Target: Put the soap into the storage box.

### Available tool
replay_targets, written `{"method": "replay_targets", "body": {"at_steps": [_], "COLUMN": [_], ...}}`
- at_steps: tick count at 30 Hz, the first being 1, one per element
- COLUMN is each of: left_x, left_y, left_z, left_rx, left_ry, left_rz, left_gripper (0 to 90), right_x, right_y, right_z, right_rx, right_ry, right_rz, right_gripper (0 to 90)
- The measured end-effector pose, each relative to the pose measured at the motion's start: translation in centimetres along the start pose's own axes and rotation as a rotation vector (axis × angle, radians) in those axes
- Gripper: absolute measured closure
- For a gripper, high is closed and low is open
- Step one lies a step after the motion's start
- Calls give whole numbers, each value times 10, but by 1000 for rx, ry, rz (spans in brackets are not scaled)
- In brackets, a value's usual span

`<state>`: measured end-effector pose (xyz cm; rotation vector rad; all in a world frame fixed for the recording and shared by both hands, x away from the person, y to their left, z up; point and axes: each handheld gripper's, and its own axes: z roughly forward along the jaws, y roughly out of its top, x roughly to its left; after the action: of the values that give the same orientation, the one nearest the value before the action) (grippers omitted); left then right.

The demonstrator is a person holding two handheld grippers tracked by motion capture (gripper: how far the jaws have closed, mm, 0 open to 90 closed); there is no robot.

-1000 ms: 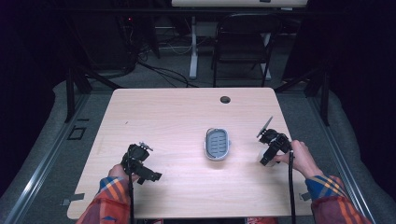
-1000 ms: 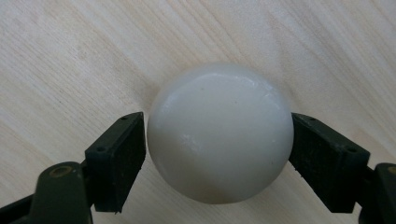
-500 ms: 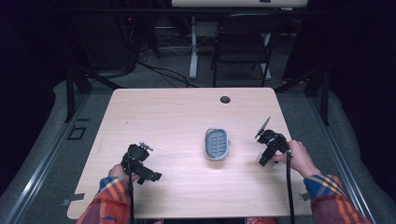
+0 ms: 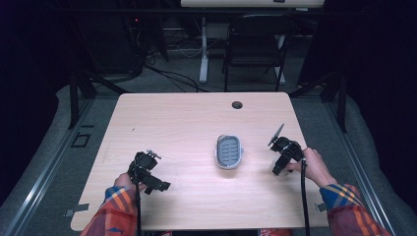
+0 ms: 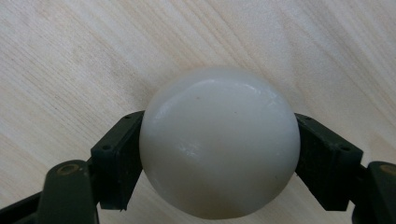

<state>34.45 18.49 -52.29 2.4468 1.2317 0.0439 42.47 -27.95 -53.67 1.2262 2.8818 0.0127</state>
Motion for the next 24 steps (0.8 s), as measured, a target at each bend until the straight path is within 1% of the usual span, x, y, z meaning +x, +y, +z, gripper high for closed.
{"method": "replay_targets", "body": {"at_steps": [1,2,4,5,6,7,8,9,10,11,12,13,14,15,16,17,18,19,20,21,24], "left_x": [0,0,0,0,0,0,0,0,0,0,0,0,0,0,0,0,0,0,0,0,0], "left_y": [0,0,0,0,0,0,0,0,0,0,0,0,0,0,0,0,0,0,0,0,0], "left_z": [0,0,0,0,0,0,0,0,0,0,0,0,0,0,0,0,0,-1,-1,-1,0], "left_rx": [0,0,0,-1,-1,-1,-1,-1,-1,-1,-2,-1,-2,-1,-1,-3,-3,-3,-3,-4,-2], "left_ry": [0,0,1,1,1,1,1,2,2,1,1,1,2,2,1,-2,-2,-2,-2,-1,0], "left_rz": [-1,-1,1,0,1,1,1,2,2,1,1,0,1,2,2,1,1,0,0,0,0], "left_gripper": [0,0,0,0,0,0,0,0,0,0,0,0,0,0,0,0,0,0,0,0,0], "right_x": [-1,-1,2,2,1,2,2,2,2,3,3,5,5,4,3,4,4,4,4,6,7], "right_y": [1,1,-1,-2,-2,-1,-1,-1,-1,-1,-2,-2,-2,-3,-2,-2,-2,-1,-1,-2,-2], "right_z": [-2,-2,2,3,2,0,0,-1,-1,-3,-3,-4,-4,-4,-4,-6,-6,-9,-9,-7,-7], "right_rx": [25,25,-35,-46,-41,-24,-24,-33,-33,-25,-40,-59,-59,-69,-64,-50,-50,-23,-23,-56,-59], "right_ry": [-5,-5,6,7,8,13,13,-2,-2,6,1,6,6,-4,-10,-5,-5,-6,-6,-5,-2], "right_rz": [-18,-18,21,22,14,15,15,-1,-1,12,3,19,19,4,-6,1,1,-6,-6,0,-4], "right_gripper": [237,237,238,238,238,238,238,239,239,238,239,239,239,239,239,239,239,239,239,239,239]}}
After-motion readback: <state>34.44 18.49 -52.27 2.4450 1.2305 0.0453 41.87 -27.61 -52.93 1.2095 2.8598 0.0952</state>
